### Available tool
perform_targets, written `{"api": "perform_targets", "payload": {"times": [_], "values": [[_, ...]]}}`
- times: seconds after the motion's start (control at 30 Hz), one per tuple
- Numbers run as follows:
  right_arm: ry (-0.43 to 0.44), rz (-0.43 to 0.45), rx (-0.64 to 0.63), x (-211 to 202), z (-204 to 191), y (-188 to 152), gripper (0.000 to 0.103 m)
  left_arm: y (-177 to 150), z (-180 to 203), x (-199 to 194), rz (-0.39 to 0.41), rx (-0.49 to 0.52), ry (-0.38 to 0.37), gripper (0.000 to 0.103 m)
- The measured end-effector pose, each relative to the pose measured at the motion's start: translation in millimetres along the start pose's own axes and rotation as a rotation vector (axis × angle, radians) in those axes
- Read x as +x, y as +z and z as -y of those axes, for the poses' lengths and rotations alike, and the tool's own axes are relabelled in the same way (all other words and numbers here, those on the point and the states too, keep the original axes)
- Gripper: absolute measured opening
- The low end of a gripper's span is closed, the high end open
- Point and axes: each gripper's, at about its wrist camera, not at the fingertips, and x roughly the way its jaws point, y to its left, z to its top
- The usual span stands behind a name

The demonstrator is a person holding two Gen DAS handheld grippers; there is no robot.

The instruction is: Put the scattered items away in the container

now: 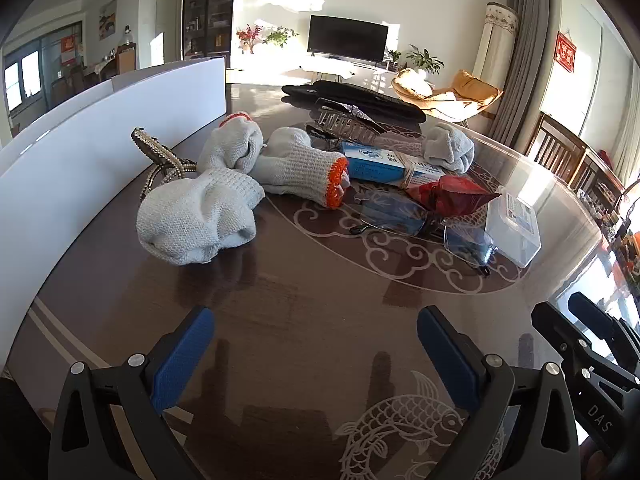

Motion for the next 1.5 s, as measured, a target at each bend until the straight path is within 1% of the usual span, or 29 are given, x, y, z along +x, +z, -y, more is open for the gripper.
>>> {"api": "perform_targets", "payload": {"times": [0.93,1.33,1.5], "values": [[-0.002,-0.008,-0.010,2,-1,0,0.070,0,1,4,-0.012,0.004,0.002,0.103],[0.000,-0.017,-0.018,4,-4,0,0.070,0,2,7,-0.033,0.009,-0.012,0.103],[-0.010,-0.031,-0.021,5,-4,1,0.070,0,1,11,-0.057,0.000,-0.024,0.103]]}}
